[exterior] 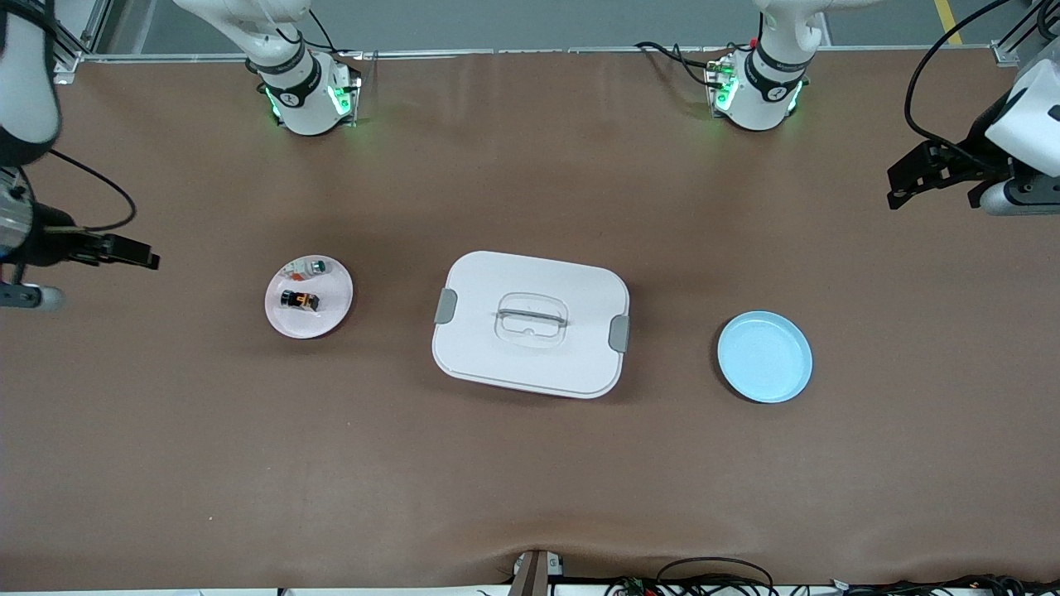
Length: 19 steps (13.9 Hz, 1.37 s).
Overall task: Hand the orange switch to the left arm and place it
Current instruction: 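Lower the right gripper over the orange switch on the white plate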
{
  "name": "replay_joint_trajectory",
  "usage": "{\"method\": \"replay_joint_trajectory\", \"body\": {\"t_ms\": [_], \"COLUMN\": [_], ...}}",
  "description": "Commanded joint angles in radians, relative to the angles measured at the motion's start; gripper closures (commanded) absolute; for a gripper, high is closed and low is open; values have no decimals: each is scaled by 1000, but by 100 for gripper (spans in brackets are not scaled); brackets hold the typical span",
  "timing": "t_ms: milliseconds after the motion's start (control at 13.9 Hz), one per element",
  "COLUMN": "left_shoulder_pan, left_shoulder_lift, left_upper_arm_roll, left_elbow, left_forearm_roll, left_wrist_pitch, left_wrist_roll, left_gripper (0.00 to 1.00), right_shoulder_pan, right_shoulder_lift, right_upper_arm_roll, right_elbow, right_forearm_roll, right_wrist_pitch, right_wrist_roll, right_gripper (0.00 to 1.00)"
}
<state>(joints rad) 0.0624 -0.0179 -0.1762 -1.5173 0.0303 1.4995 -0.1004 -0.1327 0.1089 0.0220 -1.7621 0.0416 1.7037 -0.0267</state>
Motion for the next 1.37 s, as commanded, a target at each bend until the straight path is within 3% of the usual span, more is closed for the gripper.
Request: {"method": "replay_joint_trajectory", "body": {"t_ms": [0,216,719,1295], "left_shoulder_pan": [5,5,-1,4], "left_shoulder_lift": [-13,-14,-11,-10], "left_upper_arm_roll": [-2,-3,-3,-2], "left_elbow": [0,0,5,6], "left_forearm_roll": [-16,-16,-15,-13], "left_wrist_pitch": [-7,-7,-4,2], "left_wrist_roll": [16,16,16,16], "left_gripper": [0,0,0,0], "right_shoulder_pan": [16,65,119,157], "right_shoulder_lift": [-12,-14,24,164], "right_upper_arm_roll": [1,1,1,1], "right_elbow": [-109,-259,-462,-471], "right_forearm_roll": [3,-8,-61,-63], "right_wrist_pitch": [97,264,546,683], "right_wrist_roll": [33,111,201,277], "right_gripper": [0,0,0,0]}}
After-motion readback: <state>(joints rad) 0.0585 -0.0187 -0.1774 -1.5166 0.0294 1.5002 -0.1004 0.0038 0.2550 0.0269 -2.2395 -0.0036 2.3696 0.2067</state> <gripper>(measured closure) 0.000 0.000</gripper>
